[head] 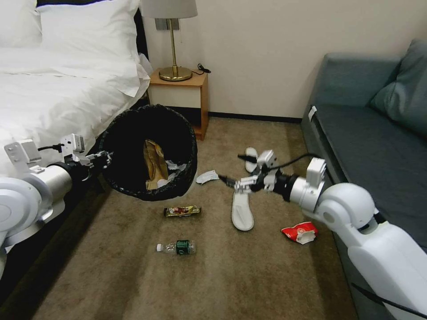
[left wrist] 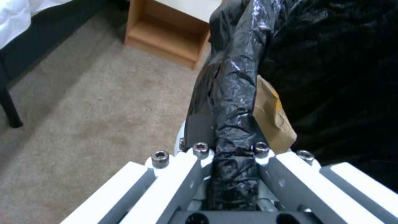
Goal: Pick up the trash bin, then pick up the garbage on the floor and place it into the trash bin.
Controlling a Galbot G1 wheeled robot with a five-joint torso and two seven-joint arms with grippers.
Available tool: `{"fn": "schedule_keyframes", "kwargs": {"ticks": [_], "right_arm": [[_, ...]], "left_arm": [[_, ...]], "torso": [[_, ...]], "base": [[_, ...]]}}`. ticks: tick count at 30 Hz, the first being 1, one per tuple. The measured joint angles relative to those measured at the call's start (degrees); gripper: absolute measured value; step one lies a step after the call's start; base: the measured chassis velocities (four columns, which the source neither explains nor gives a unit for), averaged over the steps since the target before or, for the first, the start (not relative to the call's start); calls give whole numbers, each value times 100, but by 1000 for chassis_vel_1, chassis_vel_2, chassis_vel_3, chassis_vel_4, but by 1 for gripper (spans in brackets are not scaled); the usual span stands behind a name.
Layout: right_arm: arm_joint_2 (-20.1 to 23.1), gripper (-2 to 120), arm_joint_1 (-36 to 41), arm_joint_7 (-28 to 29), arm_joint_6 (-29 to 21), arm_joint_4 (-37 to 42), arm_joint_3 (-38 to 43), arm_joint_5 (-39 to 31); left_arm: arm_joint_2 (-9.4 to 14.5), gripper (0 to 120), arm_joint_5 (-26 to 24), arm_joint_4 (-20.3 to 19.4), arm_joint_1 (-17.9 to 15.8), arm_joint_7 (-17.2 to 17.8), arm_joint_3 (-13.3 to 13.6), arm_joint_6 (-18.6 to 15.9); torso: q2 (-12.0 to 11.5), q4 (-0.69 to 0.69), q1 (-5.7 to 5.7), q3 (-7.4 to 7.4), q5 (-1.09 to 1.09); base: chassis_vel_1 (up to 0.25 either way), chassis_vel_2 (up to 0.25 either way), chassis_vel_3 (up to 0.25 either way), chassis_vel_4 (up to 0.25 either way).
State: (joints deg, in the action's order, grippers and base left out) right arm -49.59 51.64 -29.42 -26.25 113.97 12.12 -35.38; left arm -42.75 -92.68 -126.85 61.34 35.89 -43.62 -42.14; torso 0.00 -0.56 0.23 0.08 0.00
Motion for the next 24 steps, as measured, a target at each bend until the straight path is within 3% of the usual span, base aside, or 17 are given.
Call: {"fn": "schedule_keyframes", "kwargs": {"ticks": [5,14,24], "right_arm": [[-53,100,117,-662,361,-566,-198,521],[-423,100,-69,-879,574,-1421,-739,809],[-766,100,-390,-1113,1138,-2522,-1624,1305]], "left_arm": [[-7,2,-35,-31,-40,58,24,0],[48,2,-149,-145,-82,155,40,0],[116,2,-225,-352,-79,207,63,0]], "torso": [[0,0,0,0,0],[0,0,0,0,0],[0,0,0,0,0]], "base": [[0,0,0,0],[0,0,0,0],[0,0,0,0]]}}
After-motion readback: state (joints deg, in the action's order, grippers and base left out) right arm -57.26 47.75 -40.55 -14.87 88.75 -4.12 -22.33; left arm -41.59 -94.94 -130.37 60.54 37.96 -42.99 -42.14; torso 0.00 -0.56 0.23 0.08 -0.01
